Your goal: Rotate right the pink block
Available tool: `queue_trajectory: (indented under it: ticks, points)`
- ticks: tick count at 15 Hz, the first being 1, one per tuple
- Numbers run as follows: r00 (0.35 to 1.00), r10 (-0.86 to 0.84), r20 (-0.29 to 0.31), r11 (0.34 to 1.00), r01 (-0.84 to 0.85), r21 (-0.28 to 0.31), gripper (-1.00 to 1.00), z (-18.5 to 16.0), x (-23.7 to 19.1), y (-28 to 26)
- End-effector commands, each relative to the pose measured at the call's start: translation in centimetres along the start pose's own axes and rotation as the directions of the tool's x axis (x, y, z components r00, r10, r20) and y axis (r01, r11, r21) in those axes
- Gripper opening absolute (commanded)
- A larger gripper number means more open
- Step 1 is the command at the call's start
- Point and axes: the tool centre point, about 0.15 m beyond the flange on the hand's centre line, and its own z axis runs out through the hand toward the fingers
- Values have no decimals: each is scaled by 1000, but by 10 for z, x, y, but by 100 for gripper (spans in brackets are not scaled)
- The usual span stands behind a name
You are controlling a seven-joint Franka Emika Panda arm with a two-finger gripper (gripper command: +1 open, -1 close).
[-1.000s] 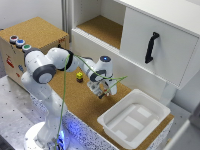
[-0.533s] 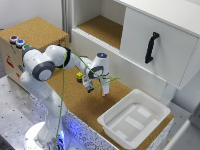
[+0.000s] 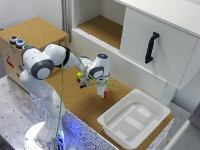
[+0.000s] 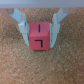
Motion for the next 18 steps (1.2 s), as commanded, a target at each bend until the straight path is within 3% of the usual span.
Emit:
queue_trajectory:
  ticks: [1,7,9,12,13,15,18]
  points:
    - [991,130,41,990,-132,43,-100,21,9,-24]
    - [972,226,-65,974,-226,-4,-100,20,19,-42]
    - [966,256,-38,967,-255,6,-100,27,19,-48]
    - [949,314,-39,948,-315,-32,-100,25,20,-53]
    - [945,327,-35,944,-328,-45,100,23,22,-52]
    - [938,342,-55,937,-345,-55,100,17,20,-48]
    - [941,335,-53,942,-336,-14,100,-4,12,-44]
